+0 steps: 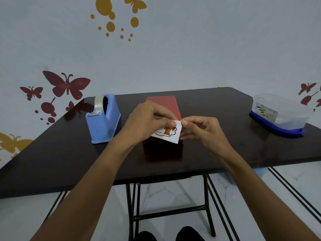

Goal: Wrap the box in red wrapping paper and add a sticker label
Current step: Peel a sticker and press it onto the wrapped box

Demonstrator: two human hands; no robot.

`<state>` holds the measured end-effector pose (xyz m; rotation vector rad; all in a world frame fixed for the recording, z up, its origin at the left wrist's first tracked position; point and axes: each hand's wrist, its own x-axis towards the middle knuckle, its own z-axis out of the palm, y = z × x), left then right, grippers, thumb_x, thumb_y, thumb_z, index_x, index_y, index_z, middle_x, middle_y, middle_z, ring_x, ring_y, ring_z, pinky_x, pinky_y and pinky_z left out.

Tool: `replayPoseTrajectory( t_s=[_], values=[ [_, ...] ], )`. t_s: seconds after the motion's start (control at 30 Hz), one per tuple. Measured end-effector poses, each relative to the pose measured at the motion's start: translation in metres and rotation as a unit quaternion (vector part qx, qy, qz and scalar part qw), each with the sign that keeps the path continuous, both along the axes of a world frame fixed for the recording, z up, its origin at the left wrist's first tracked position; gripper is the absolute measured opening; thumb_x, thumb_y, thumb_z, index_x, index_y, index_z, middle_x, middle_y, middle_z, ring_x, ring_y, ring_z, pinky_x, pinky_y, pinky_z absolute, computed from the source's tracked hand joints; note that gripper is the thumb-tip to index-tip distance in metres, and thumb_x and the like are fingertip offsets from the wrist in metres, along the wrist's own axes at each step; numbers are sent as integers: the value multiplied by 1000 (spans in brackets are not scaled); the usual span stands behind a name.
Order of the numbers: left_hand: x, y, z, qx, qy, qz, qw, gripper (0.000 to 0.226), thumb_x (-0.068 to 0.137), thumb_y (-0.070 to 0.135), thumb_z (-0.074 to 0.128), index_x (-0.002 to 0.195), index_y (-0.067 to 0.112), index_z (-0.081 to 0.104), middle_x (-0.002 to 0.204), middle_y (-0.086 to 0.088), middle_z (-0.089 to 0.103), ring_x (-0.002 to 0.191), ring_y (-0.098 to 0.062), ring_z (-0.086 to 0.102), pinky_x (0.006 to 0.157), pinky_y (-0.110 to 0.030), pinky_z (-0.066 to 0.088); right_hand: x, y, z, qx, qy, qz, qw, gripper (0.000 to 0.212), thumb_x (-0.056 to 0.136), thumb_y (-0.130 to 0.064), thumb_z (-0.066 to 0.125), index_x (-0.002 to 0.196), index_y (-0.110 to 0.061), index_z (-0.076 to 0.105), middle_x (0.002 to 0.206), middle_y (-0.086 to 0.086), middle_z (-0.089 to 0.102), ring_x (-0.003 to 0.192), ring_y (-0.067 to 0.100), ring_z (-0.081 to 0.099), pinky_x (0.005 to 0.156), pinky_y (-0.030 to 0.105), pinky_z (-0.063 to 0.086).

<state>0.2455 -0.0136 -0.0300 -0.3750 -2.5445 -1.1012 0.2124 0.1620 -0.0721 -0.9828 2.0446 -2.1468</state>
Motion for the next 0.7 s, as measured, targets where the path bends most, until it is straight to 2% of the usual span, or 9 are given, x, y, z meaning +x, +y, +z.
replayPoseTrajectory(
  t_s=[0.2, 0.43, 0.7],
  values=[
    [0, -1, 0, 1, -8, -19, 1000, 14, 77, 18, 76, 77, 32, 74, 79, 12, 73, 76, -4, 69, 70, -24, 54, -1, 4, 0, 5, -19, 7, 1000, 12, 86, -10, 58, 85, -13, 70, 77, 2, 74, 69, 17, 70, 63, 23, 58],
    [0, -2, -2, -5, -20, -20, 1000, 12, 77, 20, 76, 79, 32, 75, 79, 10, 74, 76, -5, 69, 73, -31, 56, -3, 4, -2, 17, 14, 0, 1000, 11, 85, -6, 61, 83, -11, 70, 74, 1, 74, 67, 18, 70, 62, 24, 58],
    [2, -2, 0, -7, -29, -22, 999, 11, 77, 20, 76, 78, 31, 75, 77, 10, 73, 73, -5, 69, 69, -25, 54, -5, 3, -4, 21, 45, 6, 999, 12, 83, -5, 61, 84, -14, 70, 73, -3, 73, 66, 15, 70, 59, 22, 57]
  ],
)
